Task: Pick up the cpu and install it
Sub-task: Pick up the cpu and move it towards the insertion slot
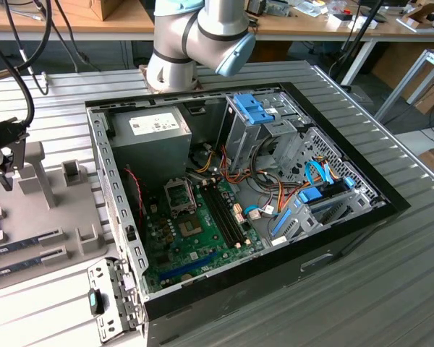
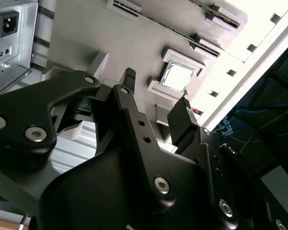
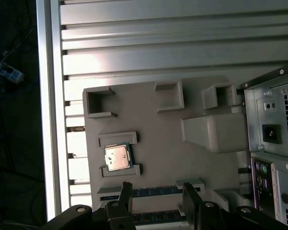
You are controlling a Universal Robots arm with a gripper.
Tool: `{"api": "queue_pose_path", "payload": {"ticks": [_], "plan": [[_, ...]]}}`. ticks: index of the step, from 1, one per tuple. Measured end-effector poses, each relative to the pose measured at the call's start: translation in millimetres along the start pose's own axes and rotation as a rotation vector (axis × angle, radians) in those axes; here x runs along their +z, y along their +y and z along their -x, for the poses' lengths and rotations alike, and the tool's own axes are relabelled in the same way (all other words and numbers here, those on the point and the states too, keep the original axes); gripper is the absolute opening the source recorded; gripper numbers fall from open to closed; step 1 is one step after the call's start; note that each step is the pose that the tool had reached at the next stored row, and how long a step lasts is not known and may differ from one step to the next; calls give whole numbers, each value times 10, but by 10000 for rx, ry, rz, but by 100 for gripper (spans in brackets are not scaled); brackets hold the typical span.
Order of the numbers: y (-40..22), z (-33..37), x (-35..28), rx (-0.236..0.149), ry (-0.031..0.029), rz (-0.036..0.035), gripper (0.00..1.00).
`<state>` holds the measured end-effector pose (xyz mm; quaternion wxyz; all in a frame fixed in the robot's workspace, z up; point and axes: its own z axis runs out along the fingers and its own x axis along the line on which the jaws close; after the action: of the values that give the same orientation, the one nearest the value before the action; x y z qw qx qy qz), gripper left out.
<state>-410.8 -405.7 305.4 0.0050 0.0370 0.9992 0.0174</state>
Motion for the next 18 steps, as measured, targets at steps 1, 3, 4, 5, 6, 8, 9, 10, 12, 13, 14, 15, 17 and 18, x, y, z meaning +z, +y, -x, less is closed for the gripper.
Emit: {"api": "queue_pose_path", "payload": {"ticks": [1, 3, 4, 5, 6, 8, 9, 10, 12, 13, 14, 15, 17, 18], "plan": [[0, -1, 1, 0, 0, 0, 54], [0, -2, 2, 0, 1, 0, 54], [-1, -2, 3, 0, 2, -1, 54], [-1, -4, 4, 0, 2, -1, 54], [-1, -7, 8, 1, 0, 0, 54], [-1, -11, 11, 0, 1, -1, 54], [-2, -22, 15, 1, 1, -1, 54], [-3, -28, 18, 1, 1, -1, 54], [-4, -37, 23, 0, 0, 0, 54], [-4, -41, 25, 0, 1, 0, 54], [-4, -45, 29, -1, 0, 0, 54], [-5, -47, 31, -1, 0, -1, 54], [-6, -51, 38, -3, 3, -1, 54], [-6, -52, 40, -3, 2, -2, 54]]}}
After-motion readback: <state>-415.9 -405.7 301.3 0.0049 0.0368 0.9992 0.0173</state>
